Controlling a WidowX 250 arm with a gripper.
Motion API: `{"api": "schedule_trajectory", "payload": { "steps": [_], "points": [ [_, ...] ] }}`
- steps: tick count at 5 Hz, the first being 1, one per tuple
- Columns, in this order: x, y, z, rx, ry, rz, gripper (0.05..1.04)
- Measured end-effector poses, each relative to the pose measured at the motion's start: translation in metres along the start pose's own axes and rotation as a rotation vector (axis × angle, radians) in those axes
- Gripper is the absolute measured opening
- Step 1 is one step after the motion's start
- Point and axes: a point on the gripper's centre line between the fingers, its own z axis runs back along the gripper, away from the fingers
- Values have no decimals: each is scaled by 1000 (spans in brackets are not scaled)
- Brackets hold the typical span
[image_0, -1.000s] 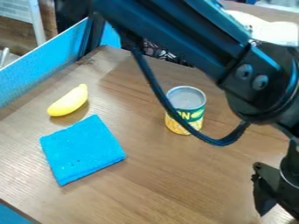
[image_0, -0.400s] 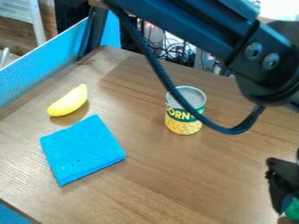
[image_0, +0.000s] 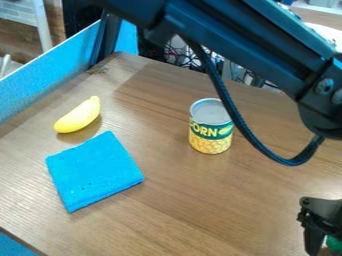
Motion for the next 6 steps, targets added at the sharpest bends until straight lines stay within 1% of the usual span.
{"api": "schedule_trajectory", "payload": {
  "steps": [1,3,4,5,6],
  "points": [
    [2,2,-1,15,-8,34,997],
    [9,-4,-2,8,-16,32,997],
    [16,-1,-9,19,-5,37,997],
    [22,-2,-18,29,19,38,997],
    [27,-8,-19,19,20,25,962]
  ]
}}
